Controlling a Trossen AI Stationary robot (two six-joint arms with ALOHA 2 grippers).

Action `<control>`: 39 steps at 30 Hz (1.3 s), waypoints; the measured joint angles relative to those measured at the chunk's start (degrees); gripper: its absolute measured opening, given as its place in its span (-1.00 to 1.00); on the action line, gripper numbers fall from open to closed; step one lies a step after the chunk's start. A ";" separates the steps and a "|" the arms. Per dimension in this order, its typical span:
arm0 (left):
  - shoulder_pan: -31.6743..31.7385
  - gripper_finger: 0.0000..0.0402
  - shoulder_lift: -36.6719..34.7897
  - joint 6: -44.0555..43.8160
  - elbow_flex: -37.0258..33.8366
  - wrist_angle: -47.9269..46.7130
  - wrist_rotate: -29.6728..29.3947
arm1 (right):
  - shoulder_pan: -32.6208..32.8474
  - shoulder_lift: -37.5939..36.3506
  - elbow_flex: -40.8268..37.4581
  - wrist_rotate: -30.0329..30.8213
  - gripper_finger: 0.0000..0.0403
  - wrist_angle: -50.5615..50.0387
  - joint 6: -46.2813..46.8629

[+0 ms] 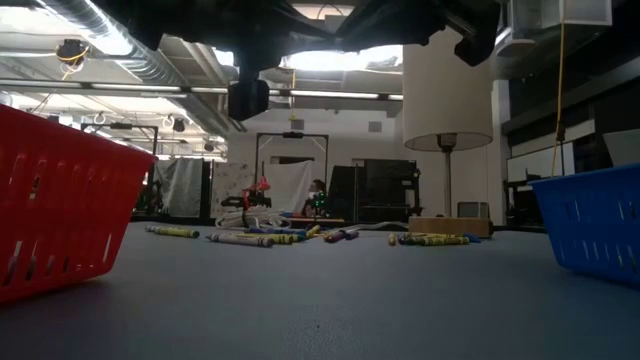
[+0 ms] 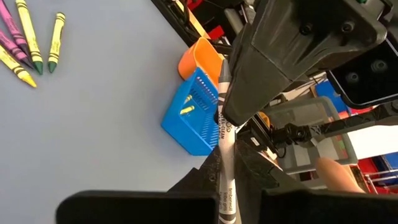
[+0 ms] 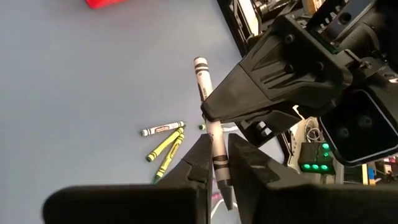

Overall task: Sort crayons
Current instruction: Put the gray crayon into the orange bin

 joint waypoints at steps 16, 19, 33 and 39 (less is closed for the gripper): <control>0.02 -0.47 0.00 1.99 0.02 -3.42 1.74 | 0.00 0.02 0.00 -0.44 -0.80 -3.98 0.61; 0.02 -0.42 0.00 2.01 0.02 -5.06 1.76 | 0.00 0.02 0.00 -0.46 -0.80 -6.83 2.96; 0.04 -0.40 0.00 6.42 0.02 -11.80 -1.06 | 0.07 -0.31 0.00 -3.77 -0.80 -23.20 26.15; 0.04 -0.41 0.00 6.52 0.02 -11.95 -1.08 | 0.14 -3.28 0.00 -10.46 -0.80 -28.60 39.59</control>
